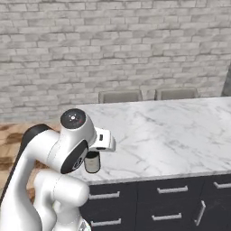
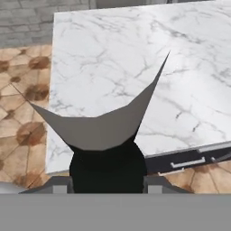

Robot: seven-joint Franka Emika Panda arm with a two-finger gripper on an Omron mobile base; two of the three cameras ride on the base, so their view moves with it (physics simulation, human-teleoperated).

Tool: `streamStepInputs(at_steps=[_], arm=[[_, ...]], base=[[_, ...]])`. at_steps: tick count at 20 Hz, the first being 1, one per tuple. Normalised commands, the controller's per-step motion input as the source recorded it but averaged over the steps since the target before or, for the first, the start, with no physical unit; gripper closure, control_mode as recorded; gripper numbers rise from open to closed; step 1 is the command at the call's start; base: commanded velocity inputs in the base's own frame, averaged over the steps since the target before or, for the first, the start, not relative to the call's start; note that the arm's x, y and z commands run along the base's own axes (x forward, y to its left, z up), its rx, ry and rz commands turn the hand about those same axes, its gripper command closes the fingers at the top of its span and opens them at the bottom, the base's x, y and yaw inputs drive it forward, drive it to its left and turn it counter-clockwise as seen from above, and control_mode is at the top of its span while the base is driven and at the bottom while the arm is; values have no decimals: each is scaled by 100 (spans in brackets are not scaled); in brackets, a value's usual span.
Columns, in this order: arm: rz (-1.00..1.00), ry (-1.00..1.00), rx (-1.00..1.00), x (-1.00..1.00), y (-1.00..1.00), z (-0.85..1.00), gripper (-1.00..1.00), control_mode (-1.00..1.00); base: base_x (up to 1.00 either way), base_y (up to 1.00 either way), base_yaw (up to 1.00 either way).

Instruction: Move the drinks to the dining counter.

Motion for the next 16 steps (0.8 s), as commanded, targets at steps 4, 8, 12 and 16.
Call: streamStepInputs(at_steps=[4,8,12,16], arm=[[0,0,0,0,0,0,100,100],[0,0,0,0,0,0,100,100],[0,0,0,0,0,0,100,100],[0,0,0,0,0,0,100,100]], base=[[-1,-76,31],[-46,-85,26],[-15,-91,26],[40,-95,19]])
